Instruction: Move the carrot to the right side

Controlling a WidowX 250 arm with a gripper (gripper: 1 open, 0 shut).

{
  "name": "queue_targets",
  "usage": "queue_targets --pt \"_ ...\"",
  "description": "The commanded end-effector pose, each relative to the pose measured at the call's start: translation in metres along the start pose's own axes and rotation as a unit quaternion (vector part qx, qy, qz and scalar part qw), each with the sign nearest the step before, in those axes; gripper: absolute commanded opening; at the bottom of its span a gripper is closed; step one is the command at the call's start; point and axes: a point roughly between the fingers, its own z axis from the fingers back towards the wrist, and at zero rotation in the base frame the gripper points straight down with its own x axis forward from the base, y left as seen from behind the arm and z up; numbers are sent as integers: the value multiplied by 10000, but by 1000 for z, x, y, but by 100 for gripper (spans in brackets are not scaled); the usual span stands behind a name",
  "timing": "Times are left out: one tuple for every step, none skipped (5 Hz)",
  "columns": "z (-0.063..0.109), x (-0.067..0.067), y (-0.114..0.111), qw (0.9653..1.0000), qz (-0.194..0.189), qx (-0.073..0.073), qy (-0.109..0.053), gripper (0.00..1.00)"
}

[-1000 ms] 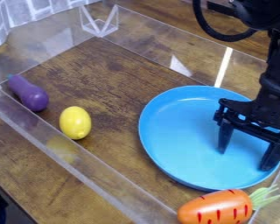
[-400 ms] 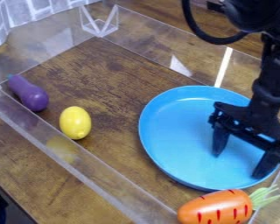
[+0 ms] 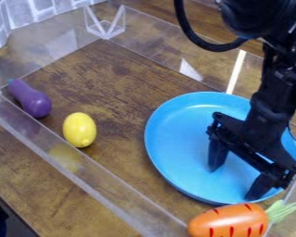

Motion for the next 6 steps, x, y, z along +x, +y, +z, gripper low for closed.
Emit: queue_targets --pt "6 -1 -15 9996 -250 -19 -164 100" --pt "9 14 -13 9991 -344 -18 -250 100" --pt "12 30 -10 9985 -429 -12 -344 100" --pt "19 43 -8 9973 -557 15 -484 100" --pt "12 41 -8 9967 -619 36 -533 100" --pt "6 36 -9 9960 -683 47 -573 100"
